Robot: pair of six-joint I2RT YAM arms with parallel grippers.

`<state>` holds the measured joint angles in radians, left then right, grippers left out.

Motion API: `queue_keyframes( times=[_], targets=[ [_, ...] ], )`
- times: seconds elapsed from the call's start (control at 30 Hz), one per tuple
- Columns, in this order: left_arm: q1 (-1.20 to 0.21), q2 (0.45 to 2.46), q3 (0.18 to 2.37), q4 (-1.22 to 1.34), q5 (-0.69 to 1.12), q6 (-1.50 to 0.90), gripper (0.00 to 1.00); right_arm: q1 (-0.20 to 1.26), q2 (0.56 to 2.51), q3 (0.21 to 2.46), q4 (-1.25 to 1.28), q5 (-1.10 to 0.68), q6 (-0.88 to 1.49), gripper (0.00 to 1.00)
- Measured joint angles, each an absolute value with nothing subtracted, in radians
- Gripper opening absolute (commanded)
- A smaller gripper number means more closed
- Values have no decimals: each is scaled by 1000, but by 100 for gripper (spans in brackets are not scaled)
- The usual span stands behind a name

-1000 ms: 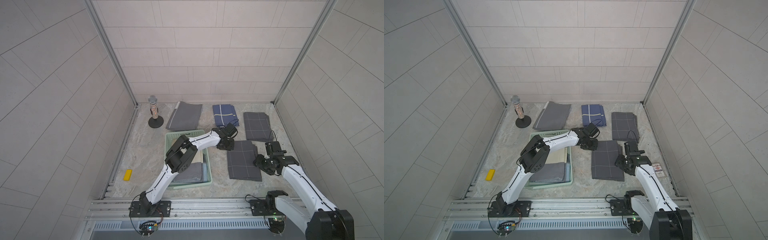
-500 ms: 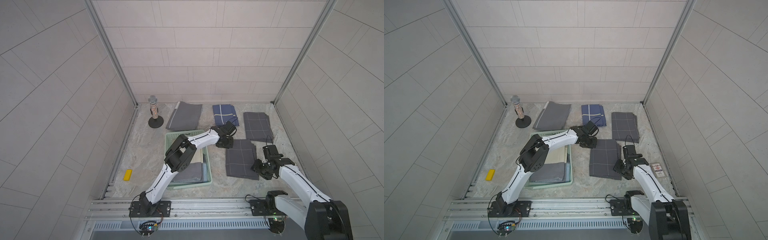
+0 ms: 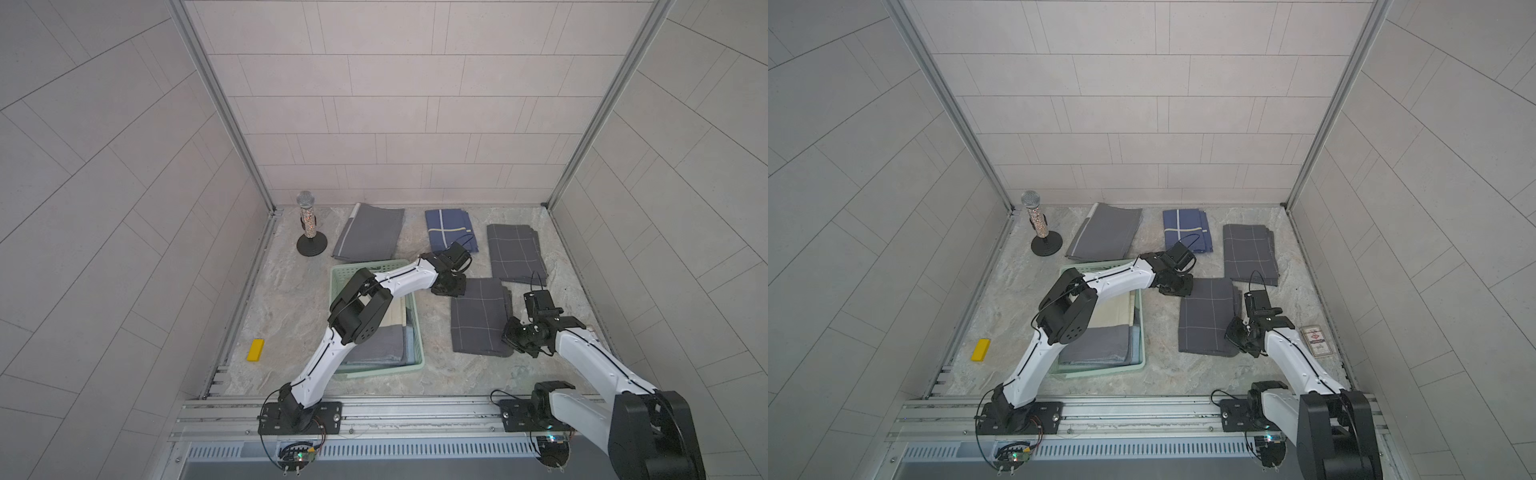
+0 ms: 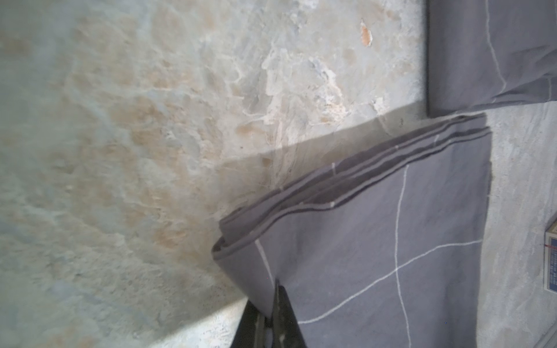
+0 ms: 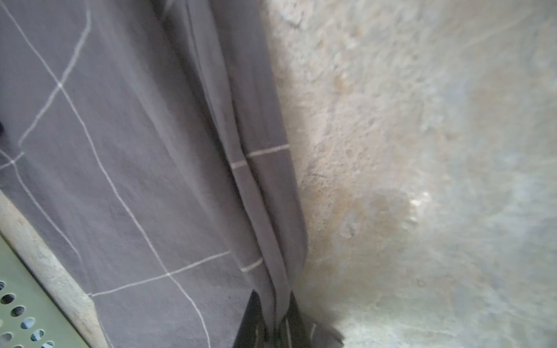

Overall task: Put the folded pillowcase in the basket
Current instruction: Pick up the pillowcase at the center of the board.

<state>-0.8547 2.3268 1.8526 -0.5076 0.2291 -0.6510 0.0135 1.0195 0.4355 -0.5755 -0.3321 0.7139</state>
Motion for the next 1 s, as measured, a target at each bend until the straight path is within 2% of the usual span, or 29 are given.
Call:
queue_keyframes(
  times=[0.2,0.57,0.7,0.83,1.0],
  targets=[
    [-867,2223,1803,-507,244,-646,0,139,918,533,-660,-307,738,0],
    [-871,1838,1672,-526,188,-599,0,487,878,780,-709,-178,865,0],
    [-820,1678,1518,-529,143,-590,0,663,950,866,-685,-118,913,0],
    [-688,1521,1358,-544,134,-595,0,846,1097,956,-607,-71,949,0],
    [-545,1410,1265,-601,130,-588,0,954,1282,1034,-488,-59,973,0]
  ],
)
